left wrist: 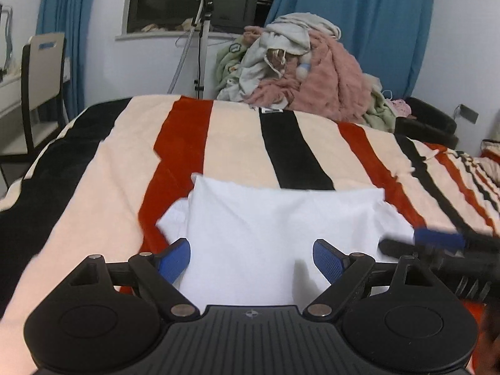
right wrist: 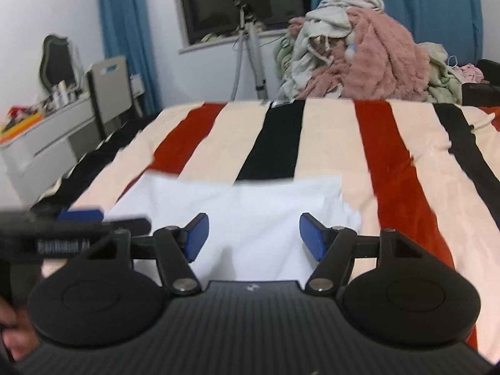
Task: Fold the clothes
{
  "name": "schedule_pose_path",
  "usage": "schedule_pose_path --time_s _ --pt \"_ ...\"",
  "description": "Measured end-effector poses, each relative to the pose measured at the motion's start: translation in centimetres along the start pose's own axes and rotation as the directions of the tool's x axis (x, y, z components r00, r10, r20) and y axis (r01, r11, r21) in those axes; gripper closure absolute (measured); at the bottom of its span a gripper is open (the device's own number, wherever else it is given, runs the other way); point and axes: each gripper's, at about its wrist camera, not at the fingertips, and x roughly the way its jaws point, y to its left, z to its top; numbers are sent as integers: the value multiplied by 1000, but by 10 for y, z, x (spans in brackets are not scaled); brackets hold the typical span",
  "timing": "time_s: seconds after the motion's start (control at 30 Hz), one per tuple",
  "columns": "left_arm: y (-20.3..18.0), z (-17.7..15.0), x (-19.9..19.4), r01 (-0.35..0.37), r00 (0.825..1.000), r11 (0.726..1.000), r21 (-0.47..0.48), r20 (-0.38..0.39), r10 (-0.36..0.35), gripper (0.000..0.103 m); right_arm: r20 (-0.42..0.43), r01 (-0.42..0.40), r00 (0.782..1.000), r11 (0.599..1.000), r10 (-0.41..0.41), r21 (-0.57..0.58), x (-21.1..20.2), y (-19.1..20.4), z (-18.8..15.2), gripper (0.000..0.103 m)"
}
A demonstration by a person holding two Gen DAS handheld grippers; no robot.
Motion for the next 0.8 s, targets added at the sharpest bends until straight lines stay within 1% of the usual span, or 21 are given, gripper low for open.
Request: schedule_pose_path --time_s 0.1,0.23,0.3,0.37,0.43,0.47,0.5,0.57,0.6,0.67,0.7,0.8 --pt "3 -12 -16 15 1000 999 -52 -23 -16 15 -40 22 999 999 -24 -46 -12 8 -20 36" --pt "3 -36 -18 37 996 997 -71 -79 -42 15 -63 55 996 997 -59 -60 -18 11 -31 36" --pt "3 -40 -19 30 996 997 -70 -79 -36 15 -106 48 993 999 -49 -17 -9 4 -38 36" --pt "5 -41 -24 30 997 995 -97 -70 -37 15 -110 29 994 998 -23 49 -4 -4 -47 37" --pt "12 -42 -34 47 997 986 -161 -60 -57 15 -100 19 995 997 -12 71 -5 -8 -51 37" --pt "16 -42 -41 62 996 977 -206 -54 -75 15 -99 22 995 997 -14 70 -7 -7 -51 37" --pt "22 -44 -49 84 994 961 -263 -47 -100 15 -101 28 995 997 -21 65 -8 -6 -50 37" --pt "34 -46 -64 127 988 919 -374 -29 -149 15 -104 41 994 998 -35 53 -10 -3 -50 36" --pt "41 -49 -72 152 984 887 -437 -18 -178 15 -103 45 994 998 -40 48 -11 -2 -51 36" --pt "55 -58 -85 220 968 804 -552 19 -251 14 -101 51 994 998 -47 42 -13 0 -52 36" --pt "60 -63 -88 241 960 770 -590 30 -277 13 -100 52 994 998 -47 45 -13 0 -52 36" --pt "70 -77 -84 256 947 704 -662 25 -321 12 -102 55 994 997 -50 50 -12 -1 -51 36"
